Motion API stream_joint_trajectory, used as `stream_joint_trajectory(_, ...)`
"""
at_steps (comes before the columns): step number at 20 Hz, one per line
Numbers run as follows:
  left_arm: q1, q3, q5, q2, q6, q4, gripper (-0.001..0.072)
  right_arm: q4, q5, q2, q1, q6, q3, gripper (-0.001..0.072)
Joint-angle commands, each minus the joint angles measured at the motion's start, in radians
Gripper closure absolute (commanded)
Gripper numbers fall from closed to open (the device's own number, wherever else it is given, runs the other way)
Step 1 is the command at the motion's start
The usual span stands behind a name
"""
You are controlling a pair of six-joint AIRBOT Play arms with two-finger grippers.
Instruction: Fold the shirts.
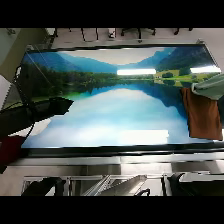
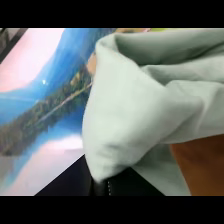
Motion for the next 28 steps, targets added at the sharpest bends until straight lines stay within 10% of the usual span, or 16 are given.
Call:
stream_joint_trajectory(1,-0.056,0.0,-0.039,0.0,-0.007,0.001,0.0696,-0.057,-0.166,0.027,-0.006,0.06,0.001,0.0688)
stream_joint_trajectory(15,-0.103,0.0,-0.076,-0.001,-0.006,0.01,0.0696,-0.677,-0.407,0.051,-0.005,0.431,-0.109,0.0687)
stream_joint_trajectory(21,-0.103,0.0,-0.13,-0.001,-0.006,0.01,0.0696,-0.09,-0.052,0.049,-0.001,0.389,-0.109,0.0688)
stream_joint_trajectory(25,-0.103,0.0,-0.161,0.0,-0.006,0.008,0.0696,0.321,0.391,0.045,0.034,0.17,-0.079,0.0687)
stream_joint_trajectory(28,-0.103,0.0,-0.169,-0.001,-0.006,0.009,0.0696,0.411,0.451,-0.024,0.055,0.026,0.057,0.0689)
